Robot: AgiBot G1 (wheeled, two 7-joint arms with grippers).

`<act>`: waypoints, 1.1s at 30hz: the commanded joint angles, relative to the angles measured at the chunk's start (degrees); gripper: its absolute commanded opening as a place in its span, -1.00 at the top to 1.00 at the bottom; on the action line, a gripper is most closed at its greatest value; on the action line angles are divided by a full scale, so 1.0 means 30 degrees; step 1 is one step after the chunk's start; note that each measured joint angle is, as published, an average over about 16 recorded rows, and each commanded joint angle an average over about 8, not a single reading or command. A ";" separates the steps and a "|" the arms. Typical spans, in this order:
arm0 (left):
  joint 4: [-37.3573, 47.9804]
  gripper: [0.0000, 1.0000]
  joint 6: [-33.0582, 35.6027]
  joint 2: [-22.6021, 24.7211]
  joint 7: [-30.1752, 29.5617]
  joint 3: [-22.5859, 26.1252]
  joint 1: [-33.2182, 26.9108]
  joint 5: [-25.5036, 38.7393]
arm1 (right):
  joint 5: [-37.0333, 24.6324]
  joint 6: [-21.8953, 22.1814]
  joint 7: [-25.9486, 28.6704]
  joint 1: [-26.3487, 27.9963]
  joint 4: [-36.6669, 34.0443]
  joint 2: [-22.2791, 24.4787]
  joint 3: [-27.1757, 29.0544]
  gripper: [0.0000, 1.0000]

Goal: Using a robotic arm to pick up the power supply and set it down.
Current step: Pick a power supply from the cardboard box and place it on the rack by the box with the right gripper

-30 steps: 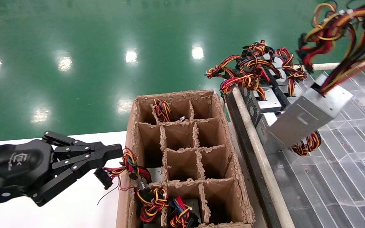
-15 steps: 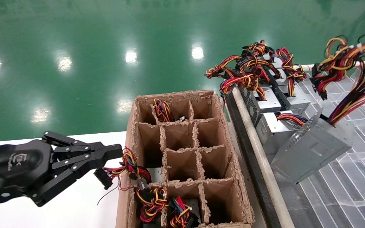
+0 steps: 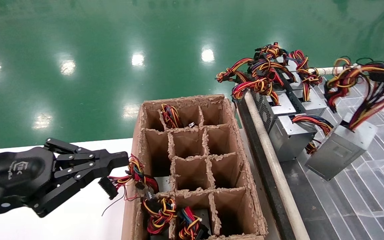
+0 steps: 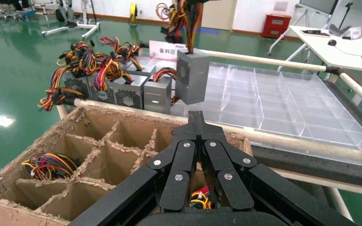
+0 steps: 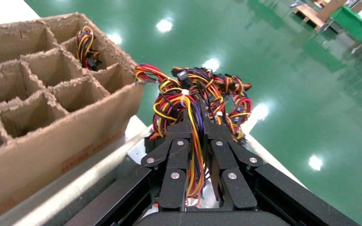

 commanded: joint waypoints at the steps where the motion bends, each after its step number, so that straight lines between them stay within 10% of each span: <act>1: 0.0000 1.00 0.0000 0.0000 0.0000 0.0000 0.0000 0.0000 | -0.0122 0.0245 0.0074 -0.0043 0.0016 -0.0291 -0.0095 1.00; 33: 0.0000 1.00 0.0000 0.0000 0.0000 0.0000 0.0000 0.0000 | -0.4121 0.1018 0.2053 0.2661 -0.0165 -0.2798 -0.1889 1.00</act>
